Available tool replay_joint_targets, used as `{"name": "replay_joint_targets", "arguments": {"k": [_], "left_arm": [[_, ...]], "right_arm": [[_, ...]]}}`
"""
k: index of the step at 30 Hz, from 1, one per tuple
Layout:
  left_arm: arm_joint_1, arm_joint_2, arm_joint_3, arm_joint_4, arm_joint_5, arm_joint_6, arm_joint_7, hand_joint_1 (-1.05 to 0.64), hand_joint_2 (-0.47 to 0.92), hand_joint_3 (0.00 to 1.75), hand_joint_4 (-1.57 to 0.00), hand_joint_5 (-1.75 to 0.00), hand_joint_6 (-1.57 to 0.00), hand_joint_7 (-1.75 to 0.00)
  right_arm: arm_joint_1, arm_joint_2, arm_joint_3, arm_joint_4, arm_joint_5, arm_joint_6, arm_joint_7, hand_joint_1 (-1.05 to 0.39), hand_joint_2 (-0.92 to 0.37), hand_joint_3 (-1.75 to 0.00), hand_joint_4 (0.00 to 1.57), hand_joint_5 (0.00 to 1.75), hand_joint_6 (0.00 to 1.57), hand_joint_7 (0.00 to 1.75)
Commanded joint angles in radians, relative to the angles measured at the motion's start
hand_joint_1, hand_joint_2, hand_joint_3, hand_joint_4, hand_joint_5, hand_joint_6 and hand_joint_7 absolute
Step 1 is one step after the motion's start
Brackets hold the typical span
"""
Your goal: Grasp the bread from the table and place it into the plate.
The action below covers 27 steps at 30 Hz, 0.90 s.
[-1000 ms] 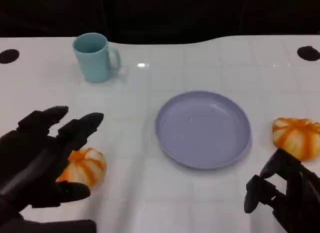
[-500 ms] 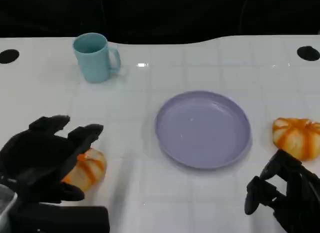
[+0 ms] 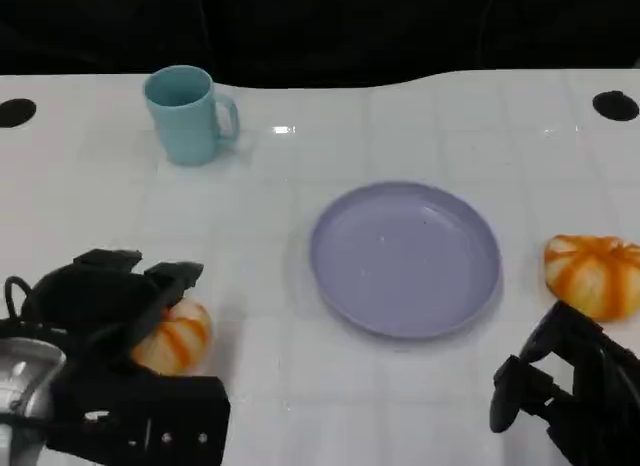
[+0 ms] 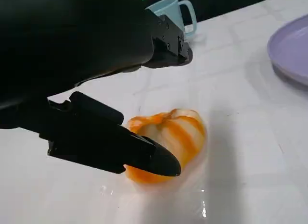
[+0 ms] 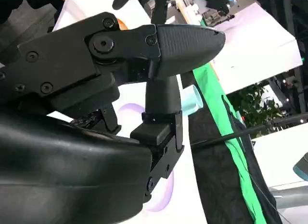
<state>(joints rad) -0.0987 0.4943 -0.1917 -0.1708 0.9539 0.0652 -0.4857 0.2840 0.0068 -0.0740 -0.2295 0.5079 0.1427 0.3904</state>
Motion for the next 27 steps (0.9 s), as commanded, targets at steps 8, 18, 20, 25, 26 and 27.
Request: {"name": "replay_joint_targets", "arguments": {"k": [8, 18, 20, 25, 26, 27], "left_arm": [[-0.105, 0.014, -0.077, 0.165, 0.007, 0.043, 0.022, -0.6, 0.89, 0.0, -0.09, -0.07, -0.14, 0.0], [-0.179, 0.007, -0.141, 0.378, -0.035, 0.002, 0.109, -0.62, 0.89, 0.0, -0.11, -0.06, -0.15, 0.0], [-0.188, 0.004, -0.15, 0.411, -0.044, -0.002, 0.124, -0.62, 0.89, 0.0, -0.11, -0.06, -0.15, 0.0], [-0.209, -0.002, -0.175, 0.481, -0.064, -0.01, 0.168, -0.61, 0.9, 0.0, -0.15, -0.09, -0.18, -0.02], [-0.212, -0.003, -0.18, 0.491, -0.065, -0.012, 0.178, -0.6, 0.9, 0.0, -0.17, -0.09, -0.19, -0.02], [-0.214, -0.002, -0.184, 0.498, -0.066, -0.014, 0.184, -0.6, 0.9, 0.0, -0.18, -0.1, -0.2, -0.02]], "right_arm": [[0.005, -0.007, -0.005, -0.017, 0.002, 0.0, -0.009, -0.57, -0.92, -0.42, 0.77, 1.75, 0.57, 1.64], [-0.003, -0.011, -0.008, -0.007, 0.013, 0.001, 0.005, -0.58, -0.92, -0.43, 0.75, 1.75, 0.55, 1.63], [-0.003, -0.01, -0.009, -0.007, 0.015, 0.002, 0.004, -0.58, -0.92, -0.43, 0.76, 1.75, 0.55, 1.63], [-0.003, -0.009, -0.008, -0.005, 0.012, -0.004, 0.004, -0.59, -0.92, -0.41, 0.76, 1.75, 0.56, 1.62], [-0.003, -0.009, -0.007, -0.004, 0.012, -0.005, 0.004, -0.59, -0.92, -0.41, 0.76, 1.75, 0.56, 1.62], [-0.003, -0.008, -0.007, -0.004, 0.012, -0.005, 0.004, -0.59, -0.92, -0.41, 0.76, 1.75, 0.56, 1.62]]}}
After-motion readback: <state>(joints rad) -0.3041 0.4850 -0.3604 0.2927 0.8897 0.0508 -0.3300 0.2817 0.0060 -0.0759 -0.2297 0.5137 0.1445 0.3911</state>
